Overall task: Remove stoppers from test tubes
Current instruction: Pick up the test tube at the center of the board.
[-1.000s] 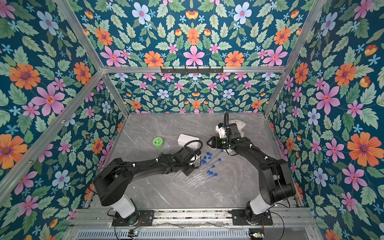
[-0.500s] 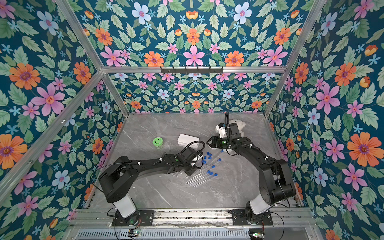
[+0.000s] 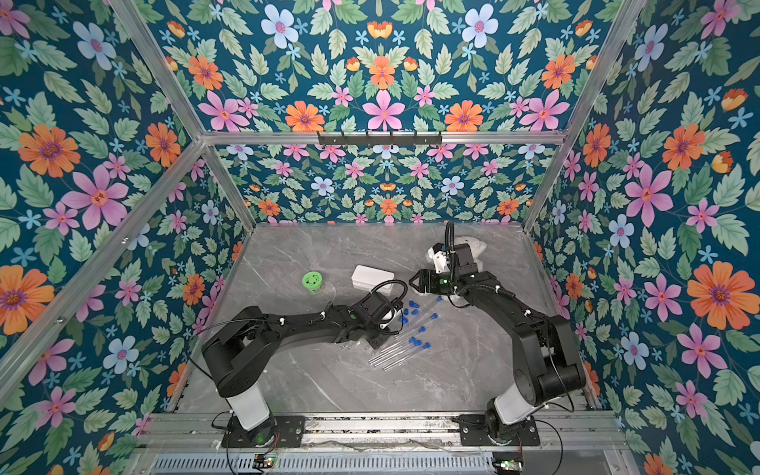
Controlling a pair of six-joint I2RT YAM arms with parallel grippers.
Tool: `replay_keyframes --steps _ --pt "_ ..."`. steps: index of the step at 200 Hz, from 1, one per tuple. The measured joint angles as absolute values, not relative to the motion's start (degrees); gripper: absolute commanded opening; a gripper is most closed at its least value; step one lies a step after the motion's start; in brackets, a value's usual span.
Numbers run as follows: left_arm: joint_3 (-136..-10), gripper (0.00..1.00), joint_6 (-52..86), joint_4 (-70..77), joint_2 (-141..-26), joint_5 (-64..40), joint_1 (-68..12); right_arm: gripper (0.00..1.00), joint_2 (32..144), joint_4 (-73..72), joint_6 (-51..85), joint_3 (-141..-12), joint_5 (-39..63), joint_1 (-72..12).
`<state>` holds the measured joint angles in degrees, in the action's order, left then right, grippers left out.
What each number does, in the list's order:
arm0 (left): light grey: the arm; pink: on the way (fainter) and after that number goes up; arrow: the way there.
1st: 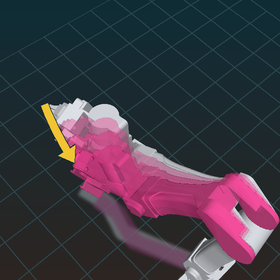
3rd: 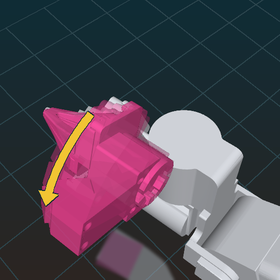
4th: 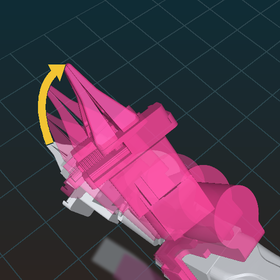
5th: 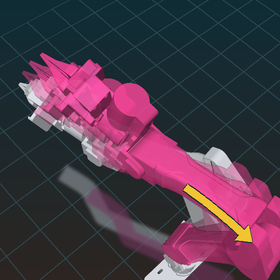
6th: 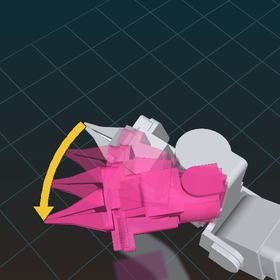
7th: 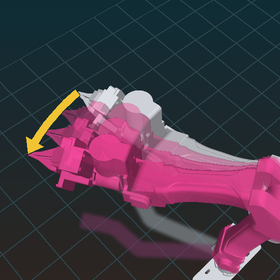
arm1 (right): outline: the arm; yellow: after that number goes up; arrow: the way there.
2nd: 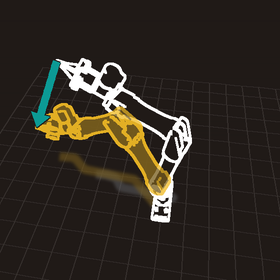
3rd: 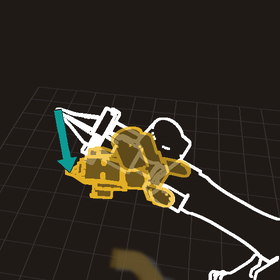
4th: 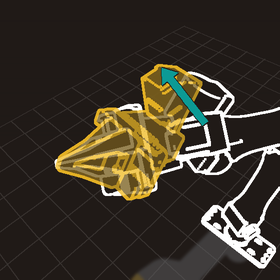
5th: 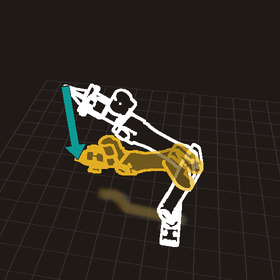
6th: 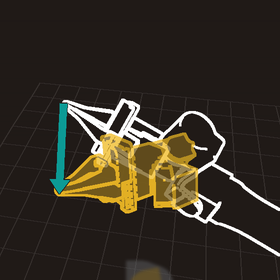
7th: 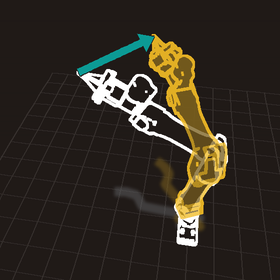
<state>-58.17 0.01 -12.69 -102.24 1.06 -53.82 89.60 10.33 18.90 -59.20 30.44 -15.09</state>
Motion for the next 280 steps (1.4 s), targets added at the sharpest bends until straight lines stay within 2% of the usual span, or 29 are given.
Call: replay_keyframes --steps 49,113,194,225,280 --pt "-59.2 0.30 0.0 -12.9 -103.7 1.4 -53.9 0.80 89.4 10.0 19.1 -59.1 30.5 -14.9" --pt "-59.6 0.18 0.0 -13.6 -104.1 1.6 -53.9 0.82 88.8 10.0 19.3 -58.8 30.5 -14.8" --pt "-60.0 0.20 -0.1 -13.6 -104.5 1.7 -53.9 0.83 88.4 10.0 19.3 -58.7 30.5 -14.6" --pt "-60.0 0.14 -0.2 -13.6 -104.3 1.7 -53.9 0.83 88.4 10.0 19.3 -58.7 30.5 -14.6" --pt "-59.1 0.13 -0.2 -14.5 -99.8 3.0 -53.6 0.83 88.4 9.9 19.3 -58.7 30.5 -14.6"
